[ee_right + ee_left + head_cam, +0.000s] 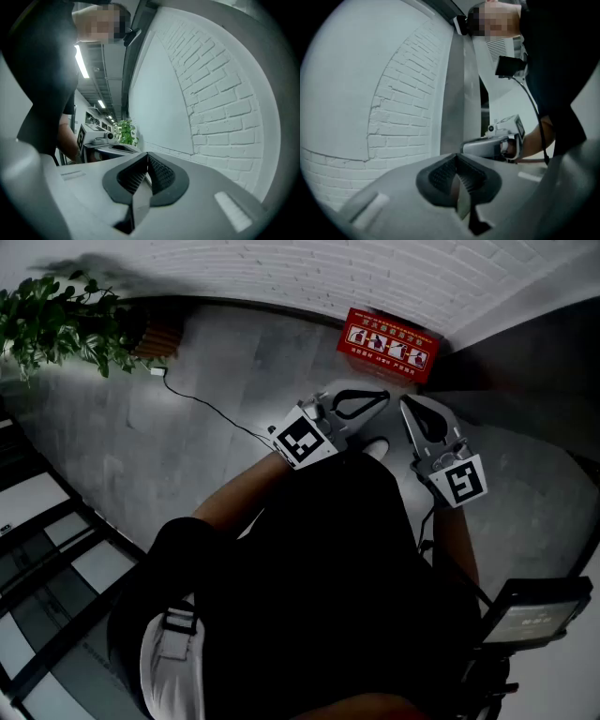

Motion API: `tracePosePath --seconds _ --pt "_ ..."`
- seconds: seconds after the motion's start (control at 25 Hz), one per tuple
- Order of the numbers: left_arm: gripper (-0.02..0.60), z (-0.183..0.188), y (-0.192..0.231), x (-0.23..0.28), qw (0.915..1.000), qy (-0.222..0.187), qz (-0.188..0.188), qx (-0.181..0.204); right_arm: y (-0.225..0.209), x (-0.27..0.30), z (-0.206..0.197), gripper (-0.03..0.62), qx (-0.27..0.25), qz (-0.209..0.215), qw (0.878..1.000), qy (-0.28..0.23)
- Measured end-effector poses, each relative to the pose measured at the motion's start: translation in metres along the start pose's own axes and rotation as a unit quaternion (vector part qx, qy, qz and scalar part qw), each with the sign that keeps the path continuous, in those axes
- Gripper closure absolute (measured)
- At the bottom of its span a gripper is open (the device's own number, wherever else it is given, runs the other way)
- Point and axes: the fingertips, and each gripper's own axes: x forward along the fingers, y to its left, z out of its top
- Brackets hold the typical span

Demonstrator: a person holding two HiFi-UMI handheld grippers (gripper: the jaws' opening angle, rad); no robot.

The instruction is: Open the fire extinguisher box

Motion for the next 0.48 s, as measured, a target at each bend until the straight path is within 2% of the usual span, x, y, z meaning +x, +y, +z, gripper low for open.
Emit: tracePosePath --seconds 0.2,0.36,0.48 --pt "0.578 -0.017 0.052 0.013 0.9995 -0.007 0.003 0.031 -0.038 0.035 -0.016 0.585 -0.012 -0.018 1.0 0.005" --pt "0.578 -0.033 0.096 0.014 0.9998 -0.007 -0.002 0.016 -0.065 0.07 -0.031 0.585 -0.014 -0.042 0.999 0.019" --pt "0.578 -0.063 0.129 0.018 0.9997 0.002 -0.013 0.02 -0.091 0.097 -0.05 0.585 -0.004 -0.073 0.997 0.029"
